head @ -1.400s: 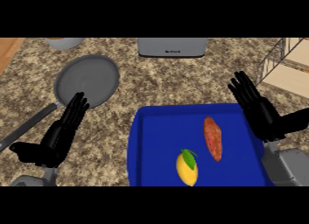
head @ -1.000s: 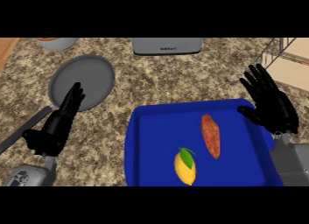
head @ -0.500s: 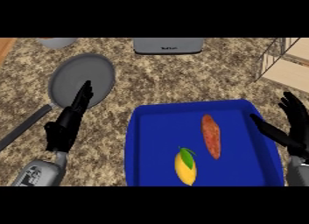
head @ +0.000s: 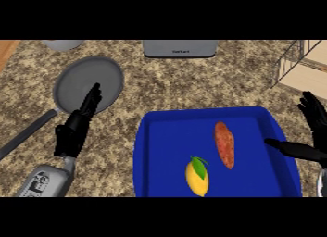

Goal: Pick the sweet potato from the tray and place it in the tiered shelf

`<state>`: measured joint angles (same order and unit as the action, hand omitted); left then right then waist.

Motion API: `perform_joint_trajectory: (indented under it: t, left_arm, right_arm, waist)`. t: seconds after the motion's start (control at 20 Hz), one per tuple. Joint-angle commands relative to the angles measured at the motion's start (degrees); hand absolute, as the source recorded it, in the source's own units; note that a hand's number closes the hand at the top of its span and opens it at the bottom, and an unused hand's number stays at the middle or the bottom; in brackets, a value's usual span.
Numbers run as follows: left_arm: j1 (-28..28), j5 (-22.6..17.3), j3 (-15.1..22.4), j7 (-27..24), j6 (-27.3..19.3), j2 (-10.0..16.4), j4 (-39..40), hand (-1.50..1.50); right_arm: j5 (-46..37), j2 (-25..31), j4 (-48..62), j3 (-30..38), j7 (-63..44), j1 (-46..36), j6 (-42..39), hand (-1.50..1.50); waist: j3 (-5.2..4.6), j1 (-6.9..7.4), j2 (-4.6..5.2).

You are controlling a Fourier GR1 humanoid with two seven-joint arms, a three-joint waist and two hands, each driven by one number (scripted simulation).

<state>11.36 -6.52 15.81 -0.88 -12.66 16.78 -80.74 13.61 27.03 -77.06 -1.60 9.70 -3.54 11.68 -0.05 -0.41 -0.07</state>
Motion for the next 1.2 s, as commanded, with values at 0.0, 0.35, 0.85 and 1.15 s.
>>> perform_joint_trajectory:
  t: [0.0, 0.35, 0.85, 1.15]
  left_arm:
    - [0.0, -0.3, -1.1, -1.2, 2.0, 0.3, 1.6, 0.0]
    - [0.3, 0.3, -1.5, 1.5, 2.0, 0.4, -0.3, 0.0]
    - [0.7, 1.5, -2.1, 1.8, 2.9, -0.5, -0.6, 0.0]
    - [1.5, 3.5, -5.2, 0.0, 4.2, -2.5, 2.0, 0.0]
  right_arm:
    - [-4.6, 4.1, -8.7, -4.7, -10.2, 0.9, -0.2, -1.5]
    - [-7.2, 13.7, -19.8, -9.3, -32.1, -4.1, -6.9, -1.5]
    - [-12.6, 18.7, -28.9, -17.9, -57.4, -13.8, -18.8, -1.5]
    - [-18.4, 10.2, -34.6, -17.4, -65.4, -13.3, -20.1, -1.5]
  waist:
    - [-0.07, -0.04, -0.08]
    - [-0.1, 0.2, -0.13]
    - [-0.01, 0.64, -0.02]
    - [0.03, 0.37, 0.04]
